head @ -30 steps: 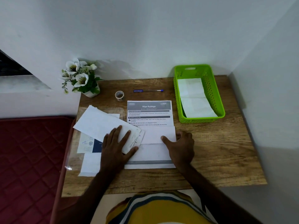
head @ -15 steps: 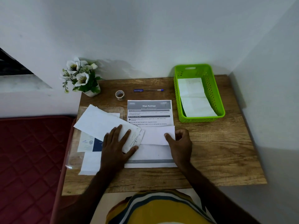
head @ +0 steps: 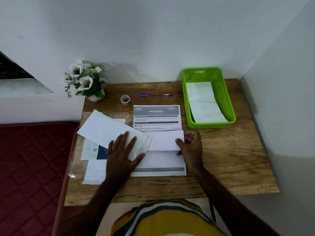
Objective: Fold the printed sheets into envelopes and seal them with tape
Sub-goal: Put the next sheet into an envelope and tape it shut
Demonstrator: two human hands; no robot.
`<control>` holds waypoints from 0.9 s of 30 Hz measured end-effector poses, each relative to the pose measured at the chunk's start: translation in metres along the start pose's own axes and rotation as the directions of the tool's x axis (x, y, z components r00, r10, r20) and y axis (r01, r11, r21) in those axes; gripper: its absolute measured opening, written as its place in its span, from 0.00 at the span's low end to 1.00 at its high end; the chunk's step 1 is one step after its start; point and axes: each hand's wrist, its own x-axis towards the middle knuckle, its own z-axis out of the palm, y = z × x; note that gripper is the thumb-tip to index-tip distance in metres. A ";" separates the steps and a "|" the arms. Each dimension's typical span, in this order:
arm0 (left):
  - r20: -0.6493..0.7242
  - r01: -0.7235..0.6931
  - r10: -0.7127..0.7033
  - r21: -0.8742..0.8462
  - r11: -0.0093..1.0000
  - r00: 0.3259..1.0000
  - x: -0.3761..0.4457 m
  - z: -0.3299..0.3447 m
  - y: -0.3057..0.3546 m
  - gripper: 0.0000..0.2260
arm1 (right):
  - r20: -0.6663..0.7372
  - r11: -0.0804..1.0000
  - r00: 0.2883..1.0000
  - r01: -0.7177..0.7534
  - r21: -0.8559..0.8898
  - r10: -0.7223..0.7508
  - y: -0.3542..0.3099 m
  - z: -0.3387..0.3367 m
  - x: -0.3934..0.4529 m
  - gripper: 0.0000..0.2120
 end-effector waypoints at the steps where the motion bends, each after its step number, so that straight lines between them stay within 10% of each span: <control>1: -0.002 0.000 0.000 -0.005 1.000 1.000 0.000 0.000 0.000 0.35 | 0.001 1.000 1.000 -0.011 0.020 0.011 -0.001 0.000 -0.001 0.22; 8: 0.035 0.009 -0.009 -0.004 1.000 0.999 0.000 0.002 0.002 0.35 | 0.225 0.995 0.970 -0.079 -0.060 0.090 0.003 0.001 -0.001 0.12; 19: 0.028 0.026 -0.026 0.012 1.000 0.999 -0.002 0.006 0.008 0.31 | -0.079 0.954 0.956 0.272 -0.125 -0.283 -0.029 -0.039 -0.016 0.11; 27: 0.016 0.036 -0.037 0.013 0.999 0.999 -0.001 0.008 0.019 0.30 | 0.005 0.982 0.982 0.190 -0.005 -0.190 -0.030 -0.051 -0.017 0.03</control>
